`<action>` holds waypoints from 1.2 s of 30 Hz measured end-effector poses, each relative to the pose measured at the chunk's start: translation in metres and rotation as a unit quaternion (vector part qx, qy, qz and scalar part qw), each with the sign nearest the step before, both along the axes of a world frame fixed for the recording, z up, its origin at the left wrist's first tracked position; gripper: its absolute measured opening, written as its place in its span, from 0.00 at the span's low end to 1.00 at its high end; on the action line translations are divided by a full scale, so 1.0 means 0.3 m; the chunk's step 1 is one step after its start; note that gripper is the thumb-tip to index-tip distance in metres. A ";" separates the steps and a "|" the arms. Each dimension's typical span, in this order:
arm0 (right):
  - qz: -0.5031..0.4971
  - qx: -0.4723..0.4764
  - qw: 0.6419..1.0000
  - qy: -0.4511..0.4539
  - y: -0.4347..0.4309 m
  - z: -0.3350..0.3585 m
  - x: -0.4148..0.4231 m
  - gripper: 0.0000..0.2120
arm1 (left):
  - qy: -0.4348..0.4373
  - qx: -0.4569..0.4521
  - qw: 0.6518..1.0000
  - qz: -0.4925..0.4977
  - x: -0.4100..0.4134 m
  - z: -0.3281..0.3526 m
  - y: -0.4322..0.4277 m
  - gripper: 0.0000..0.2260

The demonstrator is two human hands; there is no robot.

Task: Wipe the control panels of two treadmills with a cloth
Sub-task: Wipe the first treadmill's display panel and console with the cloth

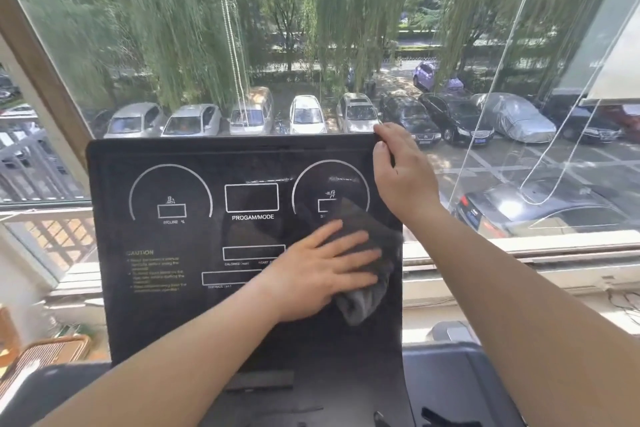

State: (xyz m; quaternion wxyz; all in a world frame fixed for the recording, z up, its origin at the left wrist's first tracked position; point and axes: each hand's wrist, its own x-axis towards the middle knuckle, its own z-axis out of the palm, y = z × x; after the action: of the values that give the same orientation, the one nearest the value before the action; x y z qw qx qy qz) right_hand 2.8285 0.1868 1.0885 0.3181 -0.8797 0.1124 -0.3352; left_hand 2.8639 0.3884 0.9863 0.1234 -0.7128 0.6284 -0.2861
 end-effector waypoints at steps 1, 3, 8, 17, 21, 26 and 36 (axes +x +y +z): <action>0.010 0.017 1.000 0.002 0.005 -0.004 -0.011 0.22 | 0.004 -0.063 0.997 0.049 0.014 0.039 -0.001 0.30; 0.031 0.084 0.996 -0.004 0.009 -0.037 -0.045 0.24 | 0.039 -0.198 0.969 0.146 0.014 0.078 -0.007 0.31; 0.033 0.412 0.906 0.089 0.032 -0.250 -0.159 0.21 | 0.109 -0.262 0.937 0.205 -0.114 -0.064 -0.056 0.31; 0.004 0.537 0.830 0.154 0.029 -0.405 -0.254 0.21 | 0.046 -0.021 0.999 0.006 -0.171 -0.176 -0.064 0.18; 0.024 0.521 0.840 0.148 -0.004 -0.399 -0.255 0.23 | 0.063 -0.157 0.982 0.089 -0.115 -0.076 -0.100 0.18; 0.018 0.520 0.836 0.175 -0.018 -0.383 -0.252 0.26 | 0.152 -0.203 0.957 0.140 -0.229 -0.184 -0.165 0.22; -0.066 0.380 0.909 0.155 0.087 -0.377 -0.255 0.32 | 0.259 -0.118 0.952 0.115 -0.355 -0.263 -0.075 0.14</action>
State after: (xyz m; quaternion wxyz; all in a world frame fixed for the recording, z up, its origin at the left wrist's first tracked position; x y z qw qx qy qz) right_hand 2.7520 0.2129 0.9753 0.5842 -0.7237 0.3370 -0.1463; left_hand 2.7575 0.3658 0.9075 -0.0967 -0.8391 0.5146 -0.1475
